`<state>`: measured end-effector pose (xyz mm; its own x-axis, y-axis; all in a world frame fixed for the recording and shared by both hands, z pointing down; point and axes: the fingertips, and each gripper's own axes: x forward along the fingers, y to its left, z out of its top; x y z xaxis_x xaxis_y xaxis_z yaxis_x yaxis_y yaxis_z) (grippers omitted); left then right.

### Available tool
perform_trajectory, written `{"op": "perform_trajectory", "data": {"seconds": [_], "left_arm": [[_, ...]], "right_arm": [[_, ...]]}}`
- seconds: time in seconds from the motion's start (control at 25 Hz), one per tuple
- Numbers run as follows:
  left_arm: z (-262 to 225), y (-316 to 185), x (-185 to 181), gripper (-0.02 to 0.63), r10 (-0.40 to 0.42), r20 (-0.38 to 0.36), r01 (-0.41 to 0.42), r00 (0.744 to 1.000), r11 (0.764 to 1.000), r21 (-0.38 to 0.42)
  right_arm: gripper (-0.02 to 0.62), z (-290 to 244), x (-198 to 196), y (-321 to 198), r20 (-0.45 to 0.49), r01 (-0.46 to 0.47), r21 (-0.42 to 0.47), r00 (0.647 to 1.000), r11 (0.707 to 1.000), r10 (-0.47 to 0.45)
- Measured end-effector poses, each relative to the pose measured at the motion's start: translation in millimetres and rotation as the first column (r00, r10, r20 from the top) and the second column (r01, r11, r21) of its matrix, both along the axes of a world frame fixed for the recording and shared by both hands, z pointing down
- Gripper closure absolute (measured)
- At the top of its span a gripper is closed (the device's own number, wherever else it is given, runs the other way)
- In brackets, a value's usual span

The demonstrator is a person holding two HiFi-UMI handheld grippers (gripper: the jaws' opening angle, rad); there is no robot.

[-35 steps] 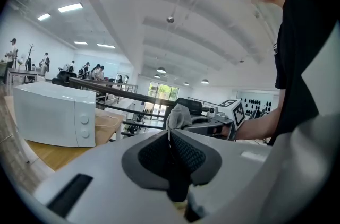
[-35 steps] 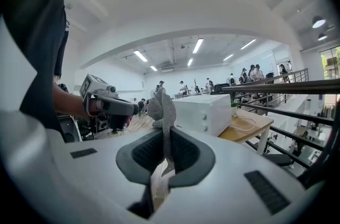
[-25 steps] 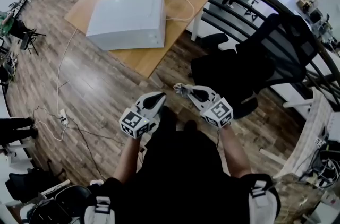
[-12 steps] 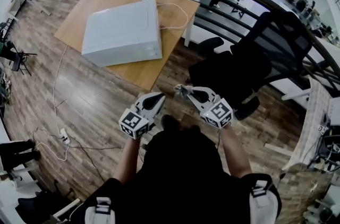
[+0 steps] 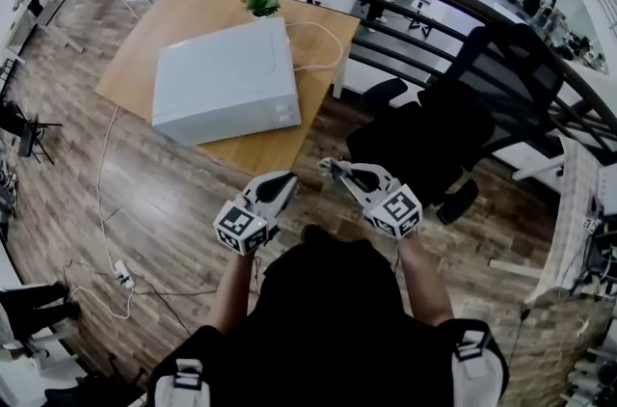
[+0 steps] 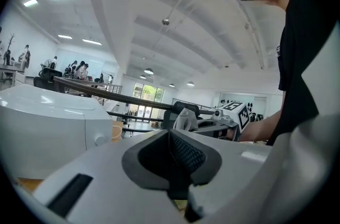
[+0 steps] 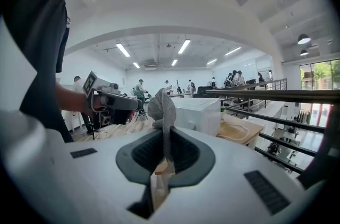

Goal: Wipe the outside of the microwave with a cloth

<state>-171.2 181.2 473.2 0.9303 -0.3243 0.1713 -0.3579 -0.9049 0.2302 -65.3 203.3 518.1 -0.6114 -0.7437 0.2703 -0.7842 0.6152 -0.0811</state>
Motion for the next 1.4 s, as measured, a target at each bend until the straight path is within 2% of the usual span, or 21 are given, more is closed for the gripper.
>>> {"op": "perform_trajectory", "data": {"seconds": [0.6,0.92,1.2,1.4], "left_arm": [[10.8,-23.2,-39.1,0.595,-0.021,-0.002,0.021,1.0,1.0,-0.01],[11.8,-26.7,-58.5,0.595,-0.04,-0.006,0.039,0.999,0.999,-0.017],[8.2,-24.7,-58.8,0.595,-0.028,0.001,0.028,1.0,0.999,-0.019],[10.3,-22.7,-58.3,0.595,-0.016,0.015,0.017,1.0,1.0,-0.024]], "right_arm": [[0.581,11.1,-34.6,-20.5,0.004,0.006,-0.003,1.0,1.0,-0.006],[0.581,-0.8,-44.6,-29.1,-0.01,-0.004,0.003,1.0,1.0,0.004],[0.581,3.0,-47.1,-25.0,0.017,-0.013,0.016,1.0,1.0,0.012],[0.581,4.4,-44.0,-29.2,0.035,-0.039,-0.016,0.999,0.999,0.04]]}}
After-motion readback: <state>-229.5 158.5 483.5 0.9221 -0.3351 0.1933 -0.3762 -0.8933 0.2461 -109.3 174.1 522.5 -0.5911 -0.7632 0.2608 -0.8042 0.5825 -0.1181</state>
